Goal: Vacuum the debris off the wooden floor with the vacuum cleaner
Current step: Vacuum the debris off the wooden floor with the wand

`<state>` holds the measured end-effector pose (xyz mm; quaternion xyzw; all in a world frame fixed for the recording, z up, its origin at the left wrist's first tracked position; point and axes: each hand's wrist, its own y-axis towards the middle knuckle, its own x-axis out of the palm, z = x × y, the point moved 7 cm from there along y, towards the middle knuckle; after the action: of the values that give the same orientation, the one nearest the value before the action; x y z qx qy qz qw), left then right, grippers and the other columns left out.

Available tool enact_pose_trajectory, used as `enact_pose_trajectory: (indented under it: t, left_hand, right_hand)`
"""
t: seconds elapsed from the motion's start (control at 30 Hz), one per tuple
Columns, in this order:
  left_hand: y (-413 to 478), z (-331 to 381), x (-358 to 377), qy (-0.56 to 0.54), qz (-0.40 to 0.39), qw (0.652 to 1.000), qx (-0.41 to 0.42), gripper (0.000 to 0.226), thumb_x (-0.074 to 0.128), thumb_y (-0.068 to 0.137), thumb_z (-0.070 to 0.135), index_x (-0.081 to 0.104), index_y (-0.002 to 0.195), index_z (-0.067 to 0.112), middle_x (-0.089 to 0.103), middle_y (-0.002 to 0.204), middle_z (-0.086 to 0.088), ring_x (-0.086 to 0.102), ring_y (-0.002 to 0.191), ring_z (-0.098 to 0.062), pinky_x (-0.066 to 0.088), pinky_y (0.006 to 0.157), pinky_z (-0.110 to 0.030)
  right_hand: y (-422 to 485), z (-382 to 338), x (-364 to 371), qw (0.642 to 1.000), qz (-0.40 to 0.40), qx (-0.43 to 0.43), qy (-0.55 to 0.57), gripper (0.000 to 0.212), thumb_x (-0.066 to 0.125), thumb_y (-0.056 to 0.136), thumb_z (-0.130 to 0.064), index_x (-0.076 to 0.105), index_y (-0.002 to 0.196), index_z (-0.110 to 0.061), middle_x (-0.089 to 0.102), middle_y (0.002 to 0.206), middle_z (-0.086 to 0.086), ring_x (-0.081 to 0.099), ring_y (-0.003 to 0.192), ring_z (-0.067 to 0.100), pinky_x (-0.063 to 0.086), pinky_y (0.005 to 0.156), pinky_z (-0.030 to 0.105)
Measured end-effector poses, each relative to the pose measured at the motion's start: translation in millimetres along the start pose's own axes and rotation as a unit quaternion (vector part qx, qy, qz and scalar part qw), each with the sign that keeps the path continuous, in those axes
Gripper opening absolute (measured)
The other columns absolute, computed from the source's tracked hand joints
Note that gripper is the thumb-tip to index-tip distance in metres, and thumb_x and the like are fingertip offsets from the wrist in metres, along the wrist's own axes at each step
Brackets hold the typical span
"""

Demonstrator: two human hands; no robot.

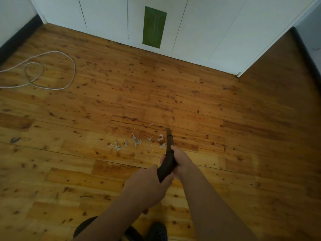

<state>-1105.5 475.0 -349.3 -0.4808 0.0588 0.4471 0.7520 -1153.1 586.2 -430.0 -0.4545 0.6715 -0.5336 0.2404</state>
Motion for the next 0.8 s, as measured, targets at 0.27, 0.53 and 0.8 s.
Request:
enact_pose_trajectory:
  t: [0.27,0.53,0.8]
  left_hand:
    - [-13,0,6,0.032,-0.039,0.998,0.026,0.034,0.049,0.094,0.058,0.052,0.092,0.024,0.062,0.076,0.004,0.056,0.049,-0.007,0.047,0.047,-0.02]
    - [-30,8,16,0.083,-0.053,0.993,0.058,0.032,0.046,0.097,0.052,0.05,0.095,0.02,0.055,0.08,0.003,0.048,0.059,-0.009,0.041,0.054,-0.022]
    - [-50,2,24,0.09,-0.031,0.991,0.093,0.045,0.047,0.1,0.04,0.035,0.14,0.024,0.056,0.092,0.007,0.05,0.068,-0.006,0.037,0.055,-0.021]
  right_hand:
    - [-11,20,-29,0.999,0.044,-0.013,0.028,0.032,0.051,0.101,-0.031,0.046,0.123,-0.007,0.055,0.075,0.011,0.055,0.057,0.021,0.052,0.047,0.03]
    - [-21,40,-47,0.997,0.045,-0.008,0.066,0.033,0.053,0.1,-0.031,0.047,0.123,-0.009,0.055,0.078,0.011,0.055,0.058,0.02,0.053,0.048,0.03]
    - [-33,69,-49,0.995,0.034,0.013,0.092,0.026,0.051,0.101,-0.032,0.053,0.101,-0.006,0.055,0.074,0.01,0.053,0.057,0.021,0.053,0.045,0.029]
